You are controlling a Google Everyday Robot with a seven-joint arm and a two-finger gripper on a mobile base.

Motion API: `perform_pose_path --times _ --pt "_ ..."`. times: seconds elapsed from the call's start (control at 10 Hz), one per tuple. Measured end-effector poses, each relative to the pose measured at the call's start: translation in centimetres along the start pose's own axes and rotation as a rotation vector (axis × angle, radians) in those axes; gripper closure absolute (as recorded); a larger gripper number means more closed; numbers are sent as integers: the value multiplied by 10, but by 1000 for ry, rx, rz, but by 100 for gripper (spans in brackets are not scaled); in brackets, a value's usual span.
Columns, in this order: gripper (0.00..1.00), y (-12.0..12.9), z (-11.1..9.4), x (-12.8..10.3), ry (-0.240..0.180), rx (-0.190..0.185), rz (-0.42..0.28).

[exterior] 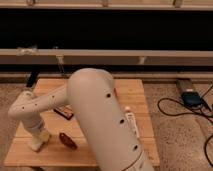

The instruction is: Place the white sponge in the ceramic bowl

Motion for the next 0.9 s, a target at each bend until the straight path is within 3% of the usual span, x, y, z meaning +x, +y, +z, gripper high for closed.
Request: perform_pose_path --times 0.2,0.4,0.6,0.9 --pt "100 -3 -23 4 15 28 10" --pt "100 -3 -54 17 38 47 7" --pt "100 -3 -72 45 62 49 5" --pt "100 1 -91 104 76 57 34"
